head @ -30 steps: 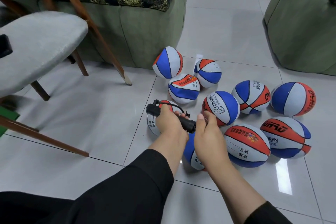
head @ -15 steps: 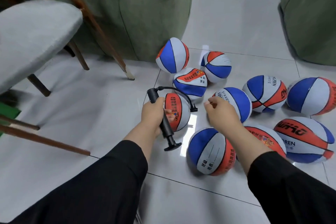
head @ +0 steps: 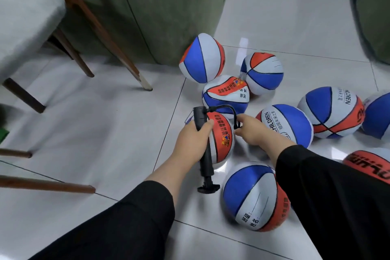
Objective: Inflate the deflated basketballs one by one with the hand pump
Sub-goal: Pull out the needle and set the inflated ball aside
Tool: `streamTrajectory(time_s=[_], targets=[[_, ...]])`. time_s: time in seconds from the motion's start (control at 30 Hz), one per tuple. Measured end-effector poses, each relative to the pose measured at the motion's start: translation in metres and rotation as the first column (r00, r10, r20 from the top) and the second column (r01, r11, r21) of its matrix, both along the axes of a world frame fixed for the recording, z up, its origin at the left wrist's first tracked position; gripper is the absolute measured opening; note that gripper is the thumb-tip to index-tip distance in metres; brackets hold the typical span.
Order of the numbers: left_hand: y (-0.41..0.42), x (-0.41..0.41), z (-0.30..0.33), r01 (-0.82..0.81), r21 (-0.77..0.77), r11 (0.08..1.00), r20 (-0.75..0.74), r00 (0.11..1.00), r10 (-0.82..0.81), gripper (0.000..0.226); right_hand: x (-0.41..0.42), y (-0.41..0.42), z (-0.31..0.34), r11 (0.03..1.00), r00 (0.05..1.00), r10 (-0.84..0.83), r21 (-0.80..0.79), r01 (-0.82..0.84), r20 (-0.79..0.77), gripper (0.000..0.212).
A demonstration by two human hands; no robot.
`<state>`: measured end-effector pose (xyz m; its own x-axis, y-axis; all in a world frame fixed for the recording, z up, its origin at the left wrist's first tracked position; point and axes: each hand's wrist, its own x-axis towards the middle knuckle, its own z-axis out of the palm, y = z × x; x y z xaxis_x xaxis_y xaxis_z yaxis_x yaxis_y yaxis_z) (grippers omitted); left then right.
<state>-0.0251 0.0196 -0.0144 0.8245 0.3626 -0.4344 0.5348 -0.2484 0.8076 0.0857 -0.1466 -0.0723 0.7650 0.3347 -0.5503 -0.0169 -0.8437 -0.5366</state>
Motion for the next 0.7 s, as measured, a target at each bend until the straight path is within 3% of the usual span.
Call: streamTrajectory(time_s=[0.23, 0.4, 0.7], targets=[[0.007, 0.019, 0.001, -0.082, -0.004, 0.997, 0.040, 0.996, 0.082, 0.031, 0.015, 0.006, -0.002, 0.980, 1.000, -0.012, 0.198, 0.017, -0.028, 0.037], [0.009, 0.017, -0.009, -0.145, -0.058, 0.988, -0.030, 0.989, 0.143, 0.035, 0.002, 0.028, -0.015, 0.977, 0.993, 0.063, 0.209, -0.040, -0.104, 0.035], [0.041, 0.001, -0.014, -0.241, -0.065, 0.968, -0.032, 0.970, 0.239, 0.032, -0.014, 0.057, -0.015, 0.950, 0.969, -0.078, 0.279, 0.143, -0.232, 0.038]])
